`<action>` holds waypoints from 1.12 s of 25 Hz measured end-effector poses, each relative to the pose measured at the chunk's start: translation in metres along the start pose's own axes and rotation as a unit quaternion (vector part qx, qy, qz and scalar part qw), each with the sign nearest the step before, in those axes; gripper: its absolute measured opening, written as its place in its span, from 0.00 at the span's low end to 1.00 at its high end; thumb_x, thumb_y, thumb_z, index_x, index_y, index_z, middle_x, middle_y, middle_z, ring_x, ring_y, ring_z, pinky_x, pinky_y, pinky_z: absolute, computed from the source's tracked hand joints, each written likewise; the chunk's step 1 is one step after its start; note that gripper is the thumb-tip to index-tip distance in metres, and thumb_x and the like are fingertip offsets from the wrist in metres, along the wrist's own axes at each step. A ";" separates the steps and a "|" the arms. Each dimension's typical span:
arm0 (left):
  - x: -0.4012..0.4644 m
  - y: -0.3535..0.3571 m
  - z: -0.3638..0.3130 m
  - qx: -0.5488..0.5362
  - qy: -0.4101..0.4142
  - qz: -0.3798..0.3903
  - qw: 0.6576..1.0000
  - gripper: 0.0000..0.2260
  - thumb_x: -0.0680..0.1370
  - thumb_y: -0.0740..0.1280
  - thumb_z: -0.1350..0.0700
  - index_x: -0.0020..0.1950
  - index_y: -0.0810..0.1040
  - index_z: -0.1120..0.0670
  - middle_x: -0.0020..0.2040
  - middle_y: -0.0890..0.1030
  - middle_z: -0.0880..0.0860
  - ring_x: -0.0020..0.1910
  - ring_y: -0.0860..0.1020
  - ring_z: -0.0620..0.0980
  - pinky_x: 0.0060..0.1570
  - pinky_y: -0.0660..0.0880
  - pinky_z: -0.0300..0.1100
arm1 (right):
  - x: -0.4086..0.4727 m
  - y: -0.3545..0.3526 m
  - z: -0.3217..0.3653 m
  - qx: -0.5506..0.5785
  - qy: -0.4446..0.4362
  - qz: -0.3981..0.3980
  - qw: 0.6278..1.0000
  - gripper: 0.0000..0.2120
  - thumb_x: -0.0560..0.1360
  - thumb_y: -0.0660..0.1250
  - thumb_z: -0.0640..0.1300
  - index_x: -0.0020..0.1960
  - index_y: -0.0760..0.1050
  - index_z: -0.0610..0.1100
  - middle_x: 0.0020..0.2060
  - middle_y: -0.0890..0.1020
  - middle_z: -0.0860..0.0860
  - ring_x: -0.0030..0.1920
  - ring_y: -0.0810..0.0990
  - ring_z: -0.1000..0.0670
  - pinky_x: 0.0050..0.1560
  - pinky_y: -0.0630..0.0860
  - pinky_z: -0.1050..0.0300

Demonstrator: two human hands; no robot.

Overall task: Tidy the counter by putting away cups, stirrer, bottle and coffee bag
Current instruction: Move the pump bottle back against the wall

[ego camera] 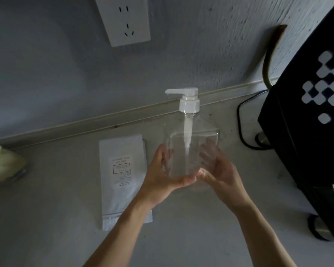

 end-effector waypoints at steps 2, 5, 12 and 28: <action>0.013 -0.001 0.001 0.012 0.001 0.021 1.000 0.34 0.61 0.85 0.61 0.62 0.73 0.53 0.50 0.84 0.34 0.52 0.82 0.33 0.47 0.77 0.29 | 0.008 -0.005 0.004 -0.022 -0.025 -0.008 0.999 0.42 0.66 0.75 0.62 0.75 0.65 0.51 0.69 0.76 0.56 0.70 0.73 0.55 0.67 0.73 0.53; 0.042 -0.003 0.000 0.037 0.005 0.025 0.999 0.39 0.58 0.85 0.67 0.64 0.72 0.58 0.52 0.84 0.42 0.53 0.82 0.39 0.48 0.78 0.32 | 0.031 -0.009 0.001 -0.044 -0.036 -0.003 0.998 0.31 0.69 0.76 0.52 0.68 0.71 0.46 0.58 0.82 0.61 0.61 0.79 0.59 0.56 0.74 0.65; 0.119 0.003 -0.023 0.174 0.025 -0.039 0.984 0.45 0.46 0.82 0.39 0.59 0.69 0.47 0.48 0.76 0.37 0.45 0.76 0.29 0.45 0.73 0.24 | 0.098 -0.047 -0.009 -0.086 -0.059 -0.061 0.993 0.40 0.65 0.78 0.42 0.73 0.66 0.37 0.63 0.79 0.57 0.65 0.76 0.59 0.65 0.71 0.63; 0.187 0.034 -0.015 0.200 0.075 -0.041 0.976 0.51 0.56 0.87 0.54 0.73 0.63 0.58 0.61 0.77 0.48 0.56 0.78 0.46 0.53 0.77 0.42 | 0.149 -0.090 -0.057 -0.162 -0.034 -0.141 0.976 0.38 0.70 0.73 0.34 0.75 0.62 0.46 0.63 0.77 0.54 0.60 0.74 0.71 0.60 0.71 0.72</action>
Point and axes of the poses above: each hand's wrist, its own x-axis towards the middle knuckle, its own y-axis out of the palm, z = x × y, the point moved 7 cm from there along x, towards the middle knuckle
